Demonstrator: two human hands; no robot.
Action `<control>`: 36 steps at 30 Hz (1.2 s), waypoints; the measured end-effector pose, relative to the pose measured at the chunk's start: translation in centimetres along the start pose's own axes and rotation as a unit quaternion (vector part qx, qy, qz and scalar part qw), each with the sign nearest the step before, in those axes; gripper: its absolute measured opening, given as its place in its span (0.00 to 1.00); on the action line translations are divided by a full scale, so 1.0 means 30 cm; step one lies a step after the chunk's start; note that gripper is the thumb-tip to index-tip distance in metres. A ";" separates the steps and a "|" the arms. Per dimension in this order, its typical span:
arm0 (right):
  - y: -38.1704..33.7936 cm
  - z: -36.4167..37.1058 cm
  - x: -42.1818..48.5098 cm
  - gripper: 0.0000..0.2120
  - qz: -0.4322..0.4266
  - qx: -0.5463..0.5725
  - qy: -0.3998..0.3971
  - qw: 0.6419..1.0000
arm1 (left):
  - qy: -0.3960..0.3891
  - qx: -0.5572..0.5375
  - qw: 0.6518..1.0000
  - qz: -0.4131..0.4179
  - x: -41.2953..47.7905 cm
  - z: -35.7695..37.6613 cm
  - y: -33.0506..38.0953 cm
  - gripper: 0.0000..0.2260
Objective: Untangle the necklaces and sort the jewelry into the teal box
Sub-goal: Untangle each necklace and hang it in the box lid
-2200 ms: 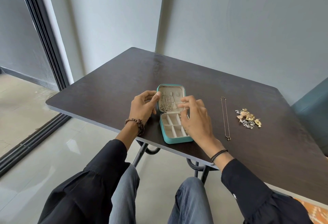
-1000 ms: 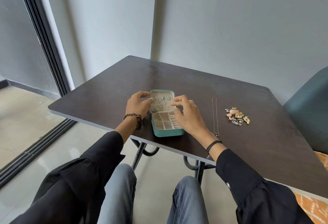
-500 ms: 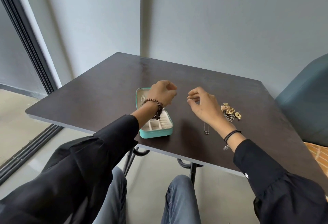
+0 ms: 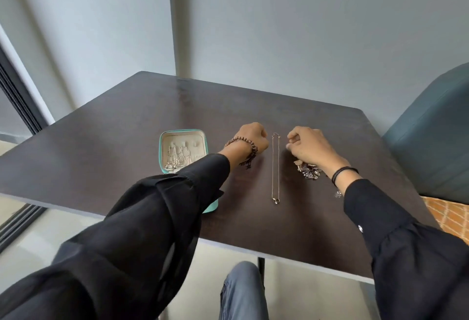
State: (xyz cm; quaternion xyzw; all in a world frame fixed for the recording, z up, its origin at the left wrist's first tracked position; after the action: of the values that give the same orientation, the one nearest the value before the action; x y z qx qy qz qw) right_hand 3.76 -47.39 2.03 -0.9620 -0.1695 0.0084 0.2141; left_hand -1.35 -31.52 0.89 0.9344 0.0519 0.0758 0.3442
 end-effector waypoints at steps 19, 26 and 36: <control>-0.043 0.052 0.180 0.06 0.063 -0.006 0.028 0.998 | 0.059 0.126 0.990 -0.023 0.136 0.056 0.014 0.10; -0.112 0.072 0.115 0.11 0.008 -0.195 -0.008 0.981 | 0.004 0.185 0.983 0.019 0.059 0.045 0.062 0.09; -0.196 0.015 -0.050 0.06 -0.092 -0.190 -0.028 0.977 | -0.059 0.056 0.997 0.011 -0.057 -0.029 0.080 0.07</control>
State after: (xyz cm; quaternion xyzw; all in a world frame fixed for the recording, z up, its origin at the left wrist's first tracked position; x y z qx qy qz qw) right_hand 0.41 -42.70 3.97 -0.9647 -0.2620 -0.0174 0.0221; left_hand -3.08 -33.04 2.93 0.9556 0.0255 0.0211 0.2929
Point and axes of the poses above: each hand's wrist, its own x-axis towards the middle knuckle, its own z-axis out of the palm, y = z × x, the point moved 4 cm from there along x, towards the middle knuckle, and after that the axes turned 8 degrees about z, right-handed, at the moved point
